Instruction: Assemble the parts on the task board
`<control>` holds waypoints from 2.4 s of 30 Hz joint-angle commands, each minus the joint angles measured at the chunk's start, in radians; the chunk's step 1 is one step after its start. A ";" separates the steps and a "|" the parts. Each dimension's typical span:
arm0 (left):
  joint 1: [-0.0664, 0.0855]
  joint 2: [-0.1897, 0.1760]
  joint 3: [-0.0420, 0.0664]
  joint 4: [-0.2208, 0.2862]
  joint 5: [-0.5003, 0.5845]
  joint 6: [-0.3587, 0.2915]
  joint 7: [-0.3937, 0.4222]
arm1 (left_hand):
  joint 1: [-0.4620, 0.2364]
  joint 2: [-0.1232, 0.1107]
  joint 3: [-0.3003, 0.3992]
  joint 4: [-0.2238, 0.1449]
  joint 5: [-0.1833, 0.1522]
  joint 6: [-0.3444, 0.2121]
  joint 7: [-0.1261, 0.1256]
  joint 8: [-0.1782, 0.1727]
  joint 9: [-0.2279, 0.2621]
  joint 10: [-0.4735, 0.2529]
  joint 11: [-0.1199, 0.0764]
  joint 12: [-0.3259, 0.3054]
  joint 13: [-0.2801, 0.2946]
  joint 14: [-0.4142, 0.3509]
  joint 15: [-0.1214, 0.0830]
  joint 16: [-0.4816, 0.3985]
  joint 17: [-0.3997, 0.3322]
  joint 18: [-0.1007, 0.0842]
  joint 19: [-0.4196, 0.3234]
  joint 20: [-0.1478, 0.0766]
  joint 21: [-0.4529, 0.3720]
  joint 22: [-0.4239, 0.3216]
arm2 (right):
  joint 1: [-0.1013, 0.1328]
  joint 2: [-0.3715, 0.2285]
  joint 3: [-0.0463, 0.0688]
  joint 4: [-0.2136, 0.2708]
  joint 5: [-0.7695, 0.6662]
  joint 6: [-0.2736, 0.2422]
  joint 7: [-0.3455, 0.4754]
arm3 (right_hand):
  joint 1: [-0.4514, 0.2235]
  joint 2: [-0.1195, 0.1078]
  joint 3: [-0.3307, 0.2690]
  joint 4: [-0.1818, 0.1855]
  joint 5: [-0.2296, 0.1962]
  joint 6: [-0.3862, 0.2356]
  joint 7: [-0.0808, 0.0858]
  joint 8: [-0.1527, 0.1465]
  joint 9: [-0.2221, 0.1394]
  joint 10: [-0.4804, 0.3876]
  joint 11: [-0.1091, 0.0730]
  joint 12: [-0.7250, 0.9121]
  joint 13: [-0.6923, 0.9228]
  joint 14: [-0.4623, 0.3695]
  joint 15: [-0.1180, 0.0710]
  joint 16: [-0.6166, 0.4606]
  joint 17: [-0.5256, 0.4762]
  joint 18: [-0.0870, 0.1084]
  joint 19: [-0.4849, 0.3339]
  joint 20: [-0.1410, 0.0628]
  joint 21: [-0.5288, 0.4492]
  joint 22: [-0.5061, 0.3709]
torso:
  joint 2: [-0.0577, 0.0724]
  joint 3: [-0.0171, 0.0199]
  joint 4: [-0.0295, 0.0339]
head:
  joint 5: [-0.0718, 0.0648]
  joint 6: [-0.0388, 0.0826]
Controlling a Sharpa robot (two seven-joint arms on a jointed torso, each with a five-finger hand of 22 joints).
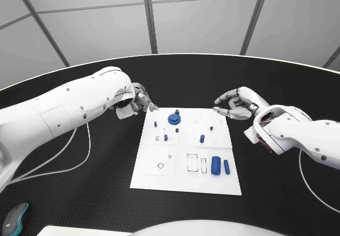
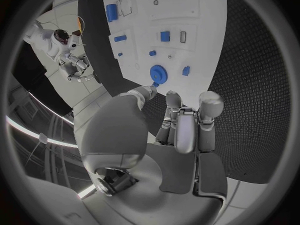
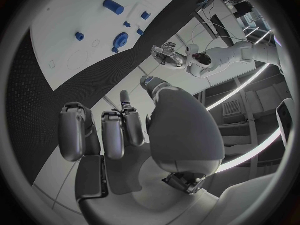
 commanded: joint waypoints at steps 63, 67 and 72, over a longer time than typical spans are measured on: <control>-0.044 0.144 -0.002 -0.252 -0.072 0.155 -0.014 | -0.053 0.025 -0.087 0.003 -0.115 0.037 -0.004 0.003 -0.070 0.016 0.005 0.034 0.010 0.056 0.008 0.027 0.121 0.007 0.023 0.008 0.016 0.041 | -0.001 0.023 0.000 0.009 0.000 0.004 -0.002 | -0.009 0.000 -0.001 0.008 0.004 0.000 0.002 0.004 -0.001 -0.005 -0.002 -0.003 0.138 0.094 -0.008 -0.001 0.216 0.013 0.045 -0.008 -0.006 0.130 | 0.039 -0.0075 -0.0108 | 0.024 0.018; -0.044 0.145 -0.002 -0.253 -0.072 0.159 -0.014 | -0.043 0.032 -0.082 0.003 -0.114 0.043 -0.006 0.008 -0.072 0.021 0.003 0.038 0.013 0.058 0.006 0.029 0.125 0.005 0.026 0.007 0.020 0.047 | -0.001 0.023 0.000 0.009 0.000 0.004 -0.002 | -0.009 0.000 -0.001 0.008 0.004 0.000 0.002 0.004 -0.001 -0.005 -0.002 -0.003 0.138 0.094 -0.008 -0.001 0.216 0.013 0.045 -0.008 -0.006 0.130 | 0.041 -0.0082 -0.0107 | 0.023 0.019; -0.044 0.148 -0.002 -0.255 -0.072 0.166 -0.012 | -0.037 0.035 -0.080 0.002 -0.114 0.047 -0.008 0.011 -0.074 0.024 0.001 0.040 0.016 0.059 0.004 0.031 0.128 0.004 0.029 0.006 0.022 0.052 | -0.001 0.023 0.000 0.010 0.000 0.004 -0.002 | -0.009 0.001 -0.001 0.009 0.005 0.000 0.002 0.005 -0.001 -0.004 -0.002 -0.001 0.139 0.094 -0.008 -0.001 0.217 0.012 0.045 -0.008 -0.005 0.131 | 0.042 -0.0085 -0.0109 | 0.022 0.018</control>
